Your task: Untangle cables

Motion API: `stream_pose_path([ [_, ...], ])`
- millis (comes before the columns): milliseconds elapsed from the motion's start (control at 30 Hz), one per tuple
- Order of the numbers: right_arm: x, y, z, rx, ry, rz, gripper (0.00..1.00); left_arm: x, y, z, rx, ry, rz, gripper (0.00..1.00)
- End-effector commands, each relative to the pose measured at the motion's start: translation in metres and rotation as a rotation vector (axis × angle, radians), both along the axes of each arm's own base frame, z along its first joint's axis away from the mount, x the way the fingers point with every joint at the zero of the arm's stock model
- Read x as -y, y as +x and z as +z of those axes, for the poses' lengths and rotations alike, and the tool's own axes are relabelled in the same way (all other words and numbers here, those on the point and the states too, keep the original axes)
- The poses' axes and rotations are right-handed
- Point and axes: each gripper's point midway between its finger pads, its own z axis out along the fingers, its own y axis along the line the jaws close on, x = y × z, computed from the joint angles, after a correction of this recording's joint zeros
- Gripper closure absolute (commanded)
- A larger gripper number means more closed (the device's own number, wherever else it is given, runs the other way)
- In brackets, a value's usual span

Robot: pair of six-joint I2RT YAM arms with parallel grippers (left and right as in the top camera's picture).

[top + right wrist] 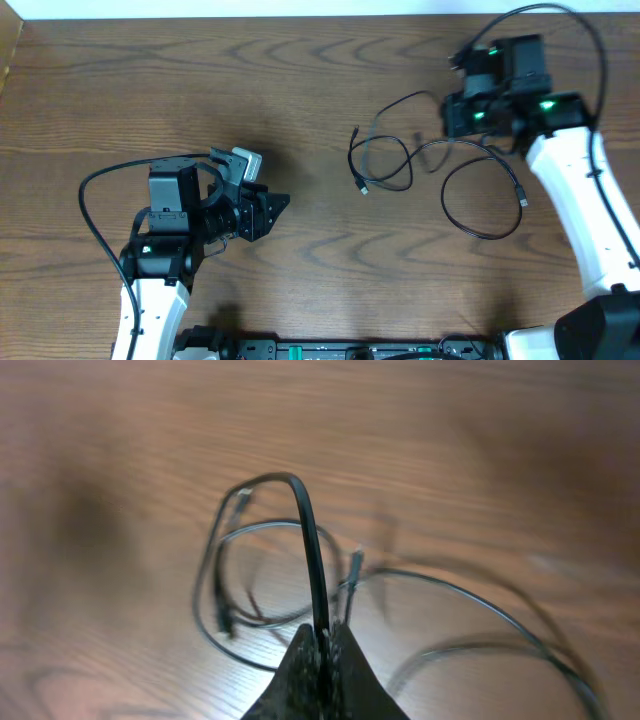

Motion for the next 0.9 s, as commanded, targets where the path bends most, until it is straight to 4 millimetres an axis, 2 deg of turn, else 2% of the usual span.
stream_pose_path([
  [0, 0.053, 0.015, 0.04, 0.084, -0.097, -0.147, 0.99, 0.003, -0.003, 0.002, 0.007, -0.009, -0.017, 0.47],
  [200, 0.137, 0.008, 0.091, 0.119, -0.246, -0.401, 0.99, 0.003, -0.003, 0.002, 0.007, -0.009, -0.017, 0.47],
  [300, 0.179, -0.005, 0.116, 0.127, -0.291, -0.529, 0.99, 0.003, -0.003, 0.002, 0.008, -0.009, -0.017, 0.47],
  [467, 0.231, -0.038, 0.154, 0.135, -0.287, -0.694, 0.99, 0.003, -0.003, 0.002, 0.008, -0.009, -0.017, 0.47],
  [700, 0.278, -0.076, 0.198, 0.195, -0.283, -0.882, 0.99, 0.003, -0.003, 0.002, 0.008, -0.009, -0.017, 0.47],
  [867, 0.305, -0.096, 0.209, 0.213, -0.283, -0.97, 0.99, 0.003, -0.003, 0.002, 0.007, -0.009, -0.016, 0.47],
])
